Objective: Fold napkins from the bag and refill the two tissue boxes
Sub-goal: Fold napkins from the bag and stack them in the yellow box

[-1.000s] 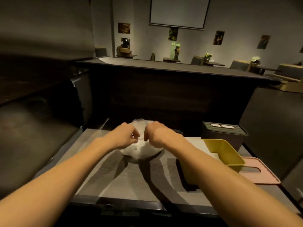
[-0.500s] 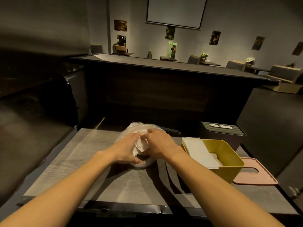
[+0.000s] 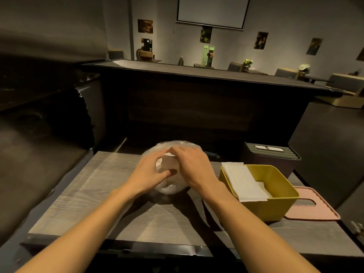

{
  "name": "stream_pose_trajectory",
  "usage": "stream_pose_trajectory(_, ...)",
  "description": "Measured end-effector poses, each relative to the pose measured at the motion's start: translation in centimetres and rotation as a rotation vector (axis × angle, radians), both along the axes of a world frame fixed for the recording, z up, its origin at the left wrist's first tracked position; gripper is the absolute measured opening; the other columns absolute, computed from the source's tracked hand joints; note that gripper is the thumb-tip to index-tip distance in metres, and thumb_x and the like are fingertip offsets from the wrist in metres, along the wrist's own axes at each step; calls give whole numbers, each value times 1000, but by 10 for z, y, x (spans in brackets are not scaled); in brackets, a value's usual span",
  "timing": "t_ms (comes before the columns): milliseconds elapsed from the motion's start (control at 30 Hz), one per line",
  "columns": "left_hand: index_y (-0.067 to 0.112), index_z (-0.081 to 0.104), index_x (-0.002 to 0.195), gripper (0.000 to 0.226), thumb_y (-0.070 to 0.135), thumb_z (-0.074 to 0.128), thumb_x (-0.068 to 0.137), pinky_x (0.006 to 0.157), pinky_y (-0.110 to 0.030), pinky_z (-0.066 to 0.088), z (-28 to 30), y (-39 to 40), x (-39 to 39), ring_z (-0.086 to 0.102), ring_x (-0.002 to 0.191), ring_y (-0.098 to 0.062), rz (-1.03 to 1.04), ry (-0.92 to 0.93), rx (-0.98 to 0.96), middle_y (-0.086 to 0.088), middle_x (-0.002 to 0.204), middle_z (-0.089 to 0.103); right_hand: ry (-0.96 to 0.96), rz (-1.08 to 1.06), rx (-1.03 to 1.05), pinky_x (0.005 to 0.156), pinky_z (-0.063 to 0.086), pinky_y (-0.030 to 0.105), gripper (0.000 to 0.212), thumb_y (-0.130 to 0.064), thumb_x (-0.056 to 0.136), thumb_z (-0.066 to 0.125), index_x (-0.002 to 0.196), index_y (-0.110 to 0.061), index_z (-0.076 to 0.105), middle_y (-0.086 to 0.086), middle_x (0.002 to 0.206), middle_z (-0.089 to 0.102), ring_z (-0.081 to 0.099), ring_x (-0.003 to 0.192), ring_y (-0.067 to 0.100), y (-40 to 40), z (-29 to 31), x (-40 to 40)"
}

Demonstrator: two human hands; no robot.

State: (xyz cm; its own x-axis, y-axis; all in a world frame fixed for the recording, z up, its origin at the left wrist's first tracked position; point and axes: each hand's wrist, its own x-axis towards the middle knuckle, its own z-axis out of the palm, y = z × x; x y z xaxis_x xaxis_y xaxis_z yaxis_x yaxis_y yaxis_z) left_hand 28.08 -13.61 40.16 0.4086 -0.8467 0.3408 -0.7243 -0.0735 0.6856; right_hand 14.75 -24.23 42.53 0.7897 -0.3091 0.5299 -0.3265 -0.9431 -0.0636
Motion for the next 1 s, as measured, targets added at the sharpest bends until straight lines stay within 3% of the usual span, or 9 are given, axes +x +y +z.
stream_pose_trajectory(100,27,70,118,31,20,79,89,89,-22,51,13,6,-4,65,104,-2,21,88,-54,10,109,73,-89,63,26,94,56,41,36,-24,92,74,126,-21,61,1,117,72,69,108,20,2,9,1)
stream_pose_trajectory(167,24,74,101,13,19,78,90,74,-22,52,20,8,0,69,85,-3,31,130,-69,7,90,75,-126,76,160,84,56,36,34,-23,100,65,133,-25,56,-1,113,72,69,100,18,2,15,2)
stream_pose_trajectory(233,15,75,92,4,18,74,93,66,-33,54,26,11,7,70,77,-14,34,193,-106,-4,80,73,-204,131,385,83,59,32,34,-30,106,58,139,-30,50,-7,113,71,69,98,9,2,18,3)
stream_pose_trajectory(300,8,76,95,12,19,72,95,70,-41,58,31,15,12,72,81,-26,4,345,-161,-12,85,75,-323,186,593,84,60,28,40,-37,107,55,146,-29,48,-12,116,69,69,101,3,4,17,2)
stream_pose_trajectory(433,9,74,107,23,25,70,91,68,-33,61,33,22,5,77,88,-27,-62,679,-181,-8,94,79,-411,151,868,80,61,23,47,-43,101,64,144,-29,53,-18,119,65,67,103,-3,8,7,1)
stream_pose_trajectory(500,7,73,112,30,26,70,89,68,-33,62,26,21,-2,76,90,-31,-82,822,-210,-14,98,78,-406,136,905,79,62,25,35,-39,98,69,130,-26,64,-13,112,70,69,98,0,6,-2,2)
stream_pose_trajectory(700,10,66,129,36,22,57,97,101,-50,50,9,24,-20,70,116,-32,-199,1338,-197,-19,123,72,-498,162,916,85,60,31,19,-30,95,74,113,-24,74,-11,107,73,69,101,6,10,-28,14)
stream_pose_trajectory(833,9,61,136,39,27,54,102,107,-53,47,0,17,-9,67,121,-35,-159,1338,-155,-22,129,69,-556,98,768,90,55,26,21,-34,100,67,119,-27,73,-18,113,70,64,110,2,7,-39,14)
stream_pose_trajectory(1000,21,70,123,27,19,63,97,95,-50,58,-6,21,-6,72,108,-36,-221,1089,21,-17,116,75,-562,70,829,88,57,27,21,-40,100,66,117,-31,73,-19,110,70,64,109,1,2,-35,14)
